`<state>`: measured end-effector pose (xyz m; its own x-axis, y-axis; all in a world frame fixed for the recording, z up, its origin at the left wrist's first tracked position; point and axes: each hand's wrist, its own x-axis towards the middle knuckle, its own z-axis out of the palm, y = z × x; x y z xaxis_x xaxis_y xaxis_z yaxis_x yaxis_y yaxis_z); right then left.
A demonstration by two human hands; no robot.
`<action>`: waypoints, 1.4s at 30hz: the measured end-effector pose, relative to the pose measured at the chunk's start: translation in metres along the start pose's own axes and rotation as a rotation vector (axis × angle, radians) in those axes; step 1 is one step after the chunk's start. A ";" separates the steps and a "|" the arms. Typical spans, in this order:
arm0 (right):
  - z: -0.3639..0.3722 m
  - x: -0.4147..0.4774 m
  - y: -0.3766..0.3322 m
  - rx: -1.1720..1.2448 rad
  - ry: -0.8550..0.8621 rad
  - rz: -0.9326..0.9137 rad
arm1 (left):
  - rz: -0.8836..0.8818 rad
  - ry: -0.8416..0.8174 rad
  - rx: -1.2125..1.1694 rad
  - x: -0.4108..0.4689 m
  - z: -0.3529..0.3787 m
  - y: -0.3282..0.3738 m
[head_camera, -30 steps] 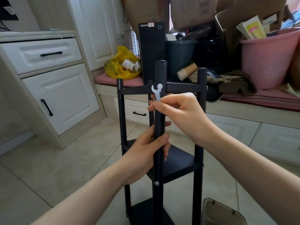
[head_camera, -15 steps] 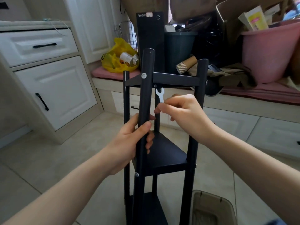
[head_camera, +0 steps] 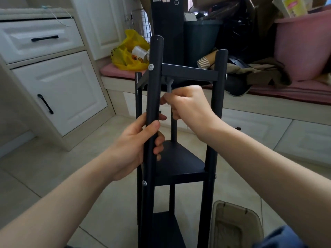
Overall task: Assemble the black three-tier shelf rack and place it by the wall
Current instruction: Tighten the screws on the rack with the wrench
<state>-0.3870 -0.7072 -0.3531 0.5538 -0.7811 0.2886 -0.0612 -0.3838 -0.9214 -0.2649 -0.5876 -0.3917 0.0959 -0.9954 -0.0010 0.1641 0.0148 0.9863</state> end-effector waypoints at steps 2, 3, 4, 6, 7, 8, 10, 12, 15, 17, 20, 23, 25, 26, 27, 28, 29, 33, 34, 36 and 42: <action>0.002 0.002 -0.002 0.029 0.021 -0.010 | -0.012 -0.001 -0.012 -0.001 -0.002 0.001; 0.003 0.003 -0.003 0.043 0.031 -0.018 | -0.017 -0.004 -0.020 -0.001 -0.003 0.001; 0.004 0.003 -0.004 0.053 0.041 -0.028 | -0.021 -0.006 -0.025 -0.001 -0.003 0.001; 0.007 0.004 -0.006 0.063 0.067 -0.051 | -0.022 -0.006 -0.028 -0.001 -0.002 0.000; 0.007 0.003 -0.006 0.065 0.082 -0.062 | -0.020 -0.005 -0.031 -0.002 -0.002 0.000; 0.008 0.003 -0.006 0.066 0.095 -0.075 | -0.020 -0.005 -0.034 -0.002 -0.002 0.000; 0.009 0.003 -0.007 0.064 0.114 -0.104 | -0.024 -0.005 -0.038 -0.003 -0.003 0.001; 0.009 0.004 -0.006 0.051 0.127 -0.130 | -0.028 -0.001 -0.040 -0.003 -0.004 0.001; 0.009 0.005 -0.005 0.020 0.140 -0.153 | -0.035 -0.009 -0.044 -0.003 -0.005 0.001; 0.011 0.006 -0.004 0.005 0.145 -0.159 | -0.045 -0.025 -0.046 -0.003 -0.007 0.002; 0.015 0.008 -0.003 -0.009 0.148 -0.176 | -0.054 -0.044 -0.048 -0.005 -0.009 0.003; 0.021 0.011 0.001 -0.045 0.155 -0.203 | -0.061 -0.042 -0.053 -0.005 -0.011 0.003; 0.026 0.012 0.004 -0.062 0.171 -0.225 | -0.063 -0.036 -0.058 -0.006 -0.013 0.003; 0.029 0.013 0.006 -0.071 0.180 -0.236 | -0.065 -0.036 -0.061 -0.006 -0.014 0.003; 0.032 0.013 0.008 -0.078 0.188 -0.249 | -0.068 -0.038 -0.063 -0.006 -0.014 0.003; 0.035 0.014 0.010 -0.077 0.197 -0.266 | -0.071 -0.042 -0.066 -0.007 -0.015 0.003; 0.038 0.015 0.012 -0.066 0.207 -0.281 | -0.074 -0.044 -0.068 -0.007 -0.015 0.003; 0.047 0.018 0.017 0.033 0.240 -0.300 | -0.075 -0.051 -0.065 -0.007 -0.015 0.002; 0.049 0.019 0.018 0.051 0.242 -0.296 | -0.077 -0.051 -0.058 -0.007 -0.016 0.003; 0.050 0.021 0.019 0.053 0.242 -0.298 | -0.088 -0.054 -0.053 -0.006 -0.017 0.003; 0.043 0.022 0.019 0.075 0.220 -0.304 | -0.106 -0.062 -0.051 -0.006 -0.017 0.005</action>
<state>-0.3397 -0.7107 -0.3757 0.3451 -0.7272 0.5933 0.1442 -0.5835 -0.7992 -0.2476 -0.5800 -0.3901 0.0151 -0.9955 -0.0934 0.2195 -0.0878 0.9716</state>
